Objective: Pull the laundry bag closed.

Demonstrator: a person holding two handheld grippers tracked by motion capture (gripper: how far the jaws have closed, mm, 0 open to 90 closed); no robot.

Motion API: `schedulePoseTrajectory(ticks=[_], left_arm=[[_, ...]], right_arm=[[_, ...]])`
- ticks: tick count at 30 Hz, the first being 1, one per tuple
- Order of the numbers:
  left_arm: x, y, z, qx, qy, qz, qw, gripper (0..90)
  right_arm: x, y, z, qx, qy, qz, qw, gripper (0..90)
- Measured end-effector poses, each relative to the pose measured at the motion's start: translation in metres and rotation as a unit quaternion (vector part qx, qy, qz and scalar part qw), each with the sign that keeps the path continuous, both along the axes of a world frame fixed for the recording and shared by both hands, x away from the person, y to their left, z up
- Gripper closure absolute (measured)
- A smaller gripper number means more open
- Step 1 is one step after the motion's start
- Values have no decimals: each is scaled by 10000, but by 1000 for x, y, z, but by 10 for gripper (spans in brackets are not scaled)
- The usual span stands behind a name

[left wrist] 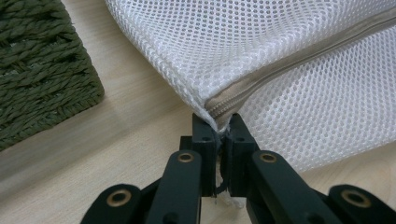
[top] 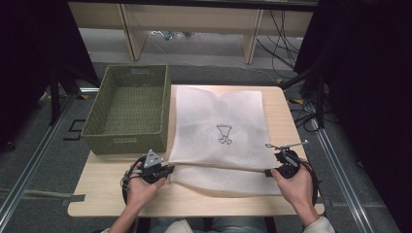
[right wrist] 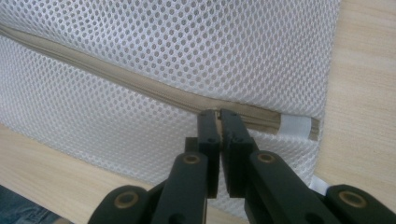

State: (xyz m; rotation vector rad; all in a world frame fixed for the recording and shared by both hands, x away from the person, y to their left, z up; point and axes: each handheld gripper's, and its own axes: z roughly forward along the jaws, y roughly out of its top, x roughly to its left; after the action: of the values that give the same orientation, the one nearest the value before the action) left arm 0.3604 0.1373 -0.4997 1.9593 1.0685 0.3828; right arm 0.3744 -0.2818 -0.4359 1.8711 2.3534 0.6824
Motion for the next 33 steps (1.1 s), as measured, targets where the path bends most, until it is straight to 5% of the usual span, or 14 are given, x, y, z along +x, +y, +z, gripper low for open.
schedulePoseTrajectory(ticks=[20, 21, 26, 33], left_arm=[[0, 1, 0, 55, -35, -44, 10000, 845], [0, 1, 0, 43, -11, -38, 10000, 845], [0, 1, 0, 56, -21, -10, 10000, 845], [0, 1, 0, 39, 5, -16, 10000, 845]], right_arm=[[1, -7, -1, -64, -74, 3, 10000, 883], [1, -10, -2, -99, -88, 183, 9997, 883], [0, -11, -1, -14, 13, -117, 9999, 883], [0, -13, -1, 5, 11, -154, 9999, 883]])
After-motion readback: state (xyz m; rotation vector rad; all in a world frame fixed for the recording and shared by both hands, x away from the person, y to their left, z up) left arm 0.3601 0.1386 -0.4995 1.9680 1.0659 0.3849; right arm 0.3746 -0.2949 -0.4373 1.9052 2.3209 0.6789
